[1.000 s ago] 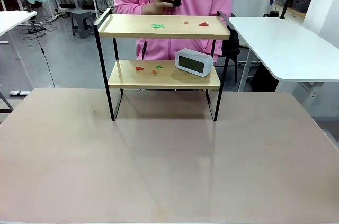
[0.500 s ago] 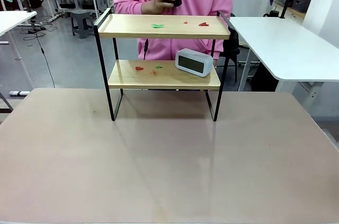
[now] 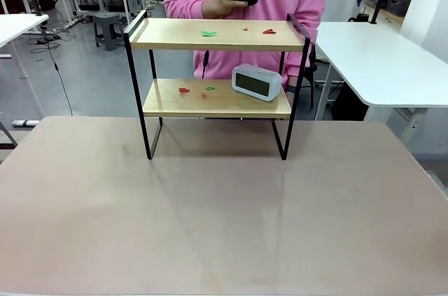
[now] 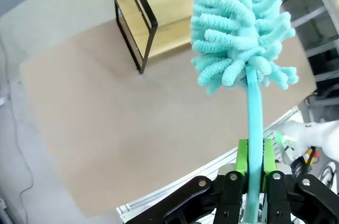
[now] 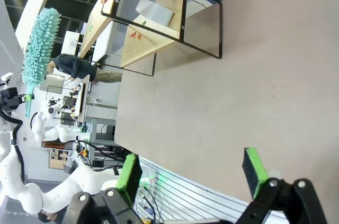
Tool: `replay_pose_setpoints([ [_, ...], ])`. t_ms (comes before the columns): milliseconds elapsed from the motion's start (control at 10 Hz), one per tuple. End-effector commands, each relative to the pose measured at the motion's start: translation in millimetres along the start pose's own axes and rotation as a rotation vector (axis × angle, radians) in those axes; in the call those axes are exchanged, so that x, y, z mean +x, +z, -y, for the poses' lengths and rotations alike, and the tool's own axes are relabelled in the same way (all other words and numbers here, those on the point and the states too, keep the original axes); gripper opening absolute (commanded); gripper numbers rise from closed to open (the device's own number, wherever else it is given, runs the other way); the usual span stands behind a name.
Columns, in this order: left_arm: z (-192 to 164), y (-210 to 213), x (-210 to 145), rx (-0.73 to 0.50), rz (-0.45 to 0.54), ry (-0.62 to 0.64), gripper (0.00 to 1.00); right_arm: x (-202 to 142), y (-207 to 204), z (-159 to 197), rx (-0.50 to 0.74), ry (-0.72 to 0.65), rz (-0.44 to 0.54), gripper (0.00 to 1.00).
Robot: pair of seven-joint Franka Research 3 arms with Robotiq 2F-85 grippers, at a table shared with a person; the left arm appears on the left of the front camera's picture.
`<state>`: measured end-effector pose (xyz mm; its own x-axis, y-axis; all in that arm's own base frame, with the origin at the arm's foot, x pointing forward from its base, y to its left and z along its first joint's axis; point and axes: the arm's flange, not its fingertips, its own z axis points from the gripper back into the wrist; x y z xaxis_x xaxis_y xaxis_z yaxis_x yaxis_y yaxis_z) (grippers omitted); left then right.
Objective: Clean the shelf.
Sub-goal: Clean the specific tier of the Shelf with the Duster once objects are removed.
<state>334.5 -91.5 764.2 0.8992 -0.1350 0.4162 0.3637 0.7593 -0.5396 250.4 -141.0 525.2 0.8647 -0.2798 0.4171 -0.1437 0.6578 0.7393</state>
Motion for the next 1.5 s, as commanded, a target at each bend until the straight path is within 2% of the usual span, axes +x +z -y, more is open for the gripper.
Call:
replay_pose_setpoints([
  [0, 7.1, -14.8, 16.7, 0.161, 0.013, 0.065, 0.12, 1.9, 0.7, 0.3, 0.028, 0.025, 0.013, 1.0],
  [100, 10.6, -26.4, 18.3, 0.22, 0.039, 0.083, 0.12, 1.9, 0.7, 0.3, 0.028, 0.025, 0.013, 1.0],
  [400, 16.8, -62.7, 18.8, 0.272, 0.108, 0.03, 0.12, 1.9, 0.7, 0.3, 0.028, 0.025, 0.013, 1.0],
  [500, 15.5, -80.1, 21.0, 0.25, 0.051, 0.007, 0.12, 1.9, 0.7, 0.3, 0.028, 0.025, 0.013, 1.0],
  [800, 15.7, -115.4, 23.4, 0.282, 0.028, -0.025, 0.12, 1.9, 0.7, 0.3, 0.028, 0.025, 0.013, 1.0],
  [1400, 29.6, -143.2, 28.2, 0.25, -0.035, -0.096, 0.12, 1.9, 0.7, 0.3, 0.028, 0.025, 0.013, 1.0],
])
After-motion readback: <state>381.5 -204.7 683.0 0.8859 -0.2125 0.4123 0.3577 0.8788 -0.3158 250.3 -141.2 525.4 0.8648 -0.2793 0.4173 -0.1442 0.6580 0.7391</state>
